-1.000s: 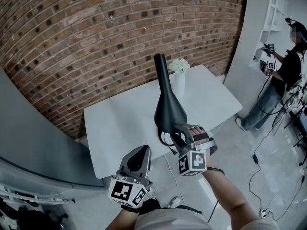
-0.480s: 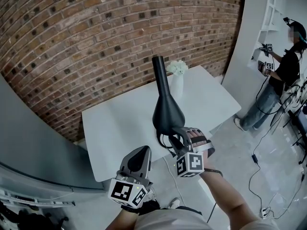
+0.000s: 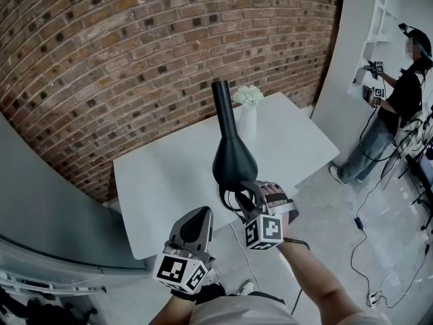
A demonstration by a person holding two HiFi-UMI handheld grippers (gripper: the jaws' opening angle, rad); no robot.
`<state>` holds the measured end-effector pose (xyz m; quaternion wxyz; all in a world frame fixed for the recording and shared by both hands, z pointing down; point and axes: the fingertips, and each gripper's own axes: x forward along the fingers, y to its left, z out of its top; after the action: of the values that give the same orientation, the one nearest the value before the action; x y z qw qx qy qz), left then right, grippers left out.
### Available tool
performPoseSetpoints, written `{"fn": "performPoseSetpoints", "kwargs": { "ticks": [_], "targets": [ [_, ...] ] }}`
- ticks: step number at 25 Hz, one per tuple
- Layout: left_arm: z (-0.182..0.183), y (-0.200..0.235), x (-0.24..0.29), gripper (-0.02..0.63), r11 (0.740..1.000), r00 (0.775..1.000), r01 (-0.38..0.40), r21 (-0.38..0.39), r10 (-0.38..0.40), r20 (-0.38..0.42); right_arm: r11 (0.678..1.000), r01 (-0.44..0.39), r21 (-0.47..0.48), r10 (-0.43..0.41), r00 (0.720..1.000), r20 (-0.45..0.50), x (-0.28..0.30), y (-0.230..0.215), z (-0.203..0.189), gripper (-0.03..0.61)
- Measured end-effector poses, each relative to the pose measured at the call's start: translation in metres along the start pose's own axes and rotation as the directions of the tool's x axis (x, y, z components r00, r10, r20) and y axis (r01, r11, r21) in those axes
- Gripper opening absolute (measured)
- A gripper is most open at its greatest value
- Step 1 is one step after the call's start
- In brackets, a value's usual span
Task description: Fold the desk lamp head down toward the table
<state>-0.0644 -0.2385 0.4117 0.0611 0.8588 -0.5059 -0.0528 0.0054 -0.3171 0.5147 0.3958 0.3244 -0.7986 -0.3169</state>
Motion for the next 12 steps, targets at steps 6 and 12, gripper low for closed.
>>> {"fn": "performPoseSetpoints", "kwargs": {
  "ticks": [6,12],
  "targets": [
    [-0.001,0.001,0.004,0.008,1.000,1.000,0.005,-0.003,-0.005,-0.004,0.999,0.016,0.040,-0.016,1.000,-0.011,-0.011,0.000,-0.005,0.155],
    [-0.008,0.002,0.008,0.008,1.000,1.000,0.008,0.017,-0.007,-0.013,0.997,0.015,0.073,-0.015,1.000,0.003,-0.021,0.004,0.001,0.153]
  ]
}}
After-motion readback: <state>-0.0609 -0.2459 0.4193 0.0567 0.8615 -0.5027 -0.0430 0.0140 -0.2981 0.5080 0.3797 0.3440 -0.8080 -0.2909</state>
